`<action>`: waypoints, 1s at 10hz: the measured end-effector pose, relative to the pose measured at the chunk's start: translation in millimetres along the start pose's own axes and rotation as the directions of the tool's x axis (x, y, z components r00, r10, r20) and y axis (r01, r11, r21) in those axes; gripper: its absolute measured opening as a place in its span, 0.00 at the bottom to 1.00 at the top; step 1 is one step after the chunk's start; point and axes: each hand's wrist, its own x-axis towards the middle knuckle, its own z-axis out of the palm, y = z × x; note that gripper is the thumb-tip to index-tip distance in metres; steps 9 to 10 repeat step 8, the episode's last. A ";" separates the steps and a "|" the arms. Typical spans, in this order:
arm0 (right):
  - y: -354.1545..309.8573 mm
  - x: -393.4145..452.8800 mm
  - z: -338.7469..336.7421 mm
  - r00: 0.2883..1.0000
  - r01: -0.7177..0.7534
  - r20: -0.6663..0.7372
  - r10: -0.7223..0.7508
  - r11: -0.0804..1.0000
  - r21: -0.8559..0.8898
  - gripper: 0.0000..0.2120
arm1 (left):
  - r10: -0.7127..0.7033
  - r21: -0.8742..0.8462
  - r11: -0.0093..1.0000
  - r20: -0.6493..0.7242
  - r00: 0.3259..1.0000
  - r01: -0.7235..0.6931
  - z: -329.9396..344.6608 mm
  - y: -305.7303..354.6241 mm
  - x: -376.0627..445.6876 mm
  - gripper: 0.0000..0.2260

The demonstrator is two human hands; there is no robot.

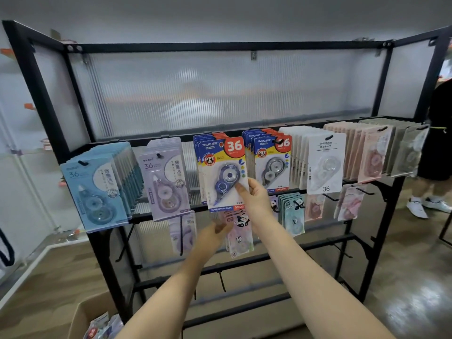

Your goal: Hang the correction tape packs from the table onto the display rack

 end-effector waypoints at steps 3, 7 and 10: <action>18.4 4.7 2.6 0.996 0.076 -0.042 -0.083 0.988 -0.134 0.07 | 0.063 0.507 0.845 0.222 0.973 -0.171 3.6 -19.4 14.1 0.16; 32.2 24.4 -4.4 0.999 -0.028 0.006 0.037 0.846 -0.532 0.14 | 0.017 0.776 0.565 0.331 0.944 -0.282 18.3 -47.6 13.6 0.20; 40.8 -1.8 -22.9 0.969 -0.124 0.077 0.234 0.734 -0.668 0.09 | -0.015 0.821 0.507 0.313 0.950 -0.263 29.5 -42.2 2.9 0.21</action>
